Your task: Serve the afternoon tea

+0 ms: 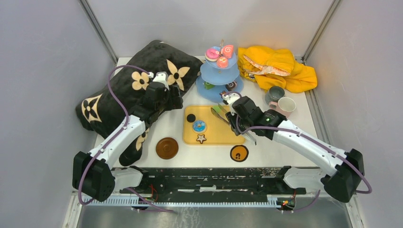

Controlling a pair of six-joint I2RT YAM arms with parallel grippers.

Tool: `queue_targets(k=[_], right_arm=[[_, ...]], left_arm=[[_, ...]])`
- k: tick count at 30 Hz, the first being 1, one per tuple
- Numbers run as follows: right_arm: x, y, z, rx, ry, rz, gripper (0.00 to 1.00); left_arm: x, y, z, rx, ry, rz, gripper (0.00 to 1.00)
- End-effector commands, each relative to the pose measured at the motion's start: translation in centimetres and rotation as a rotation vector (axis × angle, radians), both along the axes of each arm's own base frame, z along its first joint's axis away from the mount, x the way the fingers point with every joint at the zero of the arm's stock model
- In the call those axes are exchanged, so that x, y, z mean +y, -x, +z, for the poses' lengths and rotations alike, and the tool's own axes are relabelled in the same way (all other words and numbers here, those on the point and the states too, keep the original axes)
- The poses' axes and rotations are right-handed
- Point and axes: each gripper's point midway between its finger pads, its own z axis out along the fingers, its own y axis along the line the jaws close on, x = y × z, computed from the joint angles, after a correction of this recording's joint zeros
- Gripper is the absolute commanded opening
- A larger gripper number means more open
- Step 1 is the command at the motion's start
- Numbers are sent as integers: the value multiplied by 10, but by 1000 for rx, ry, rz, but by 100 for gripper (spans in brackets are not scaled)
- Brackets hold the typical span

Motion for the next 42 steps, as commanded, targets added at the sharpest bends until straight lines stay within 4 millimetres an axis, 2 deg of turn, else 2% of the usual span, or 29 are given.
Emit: queue_targets(k=[1,9,12,17,24,33,42], right_arm=[[-1,-13,56,-129,-80,-39,21],[2,-22,107,-199,-192,-52,20],[2,-34,118,-208,-214,-85,20],[8,-59,125,-198,-272,-148,19],[14,-95,110,-165,-332,-251,19],[22,-116,111,-195,-367,-285,19],[37,-137,95,-160,-382,-299,19]], left_arm=[[-3,-10,14,-55,33,8,99],[-1,-8,15,-62,31,12,99],[-1,-8,16,-62,35,11,99],[-1,-7,17,-66,36,9,99],[2,-6,20,-74,31,17,99],[1,-7,19,-72,31,16,99],[2,-7,21,-77,30,17,99]])
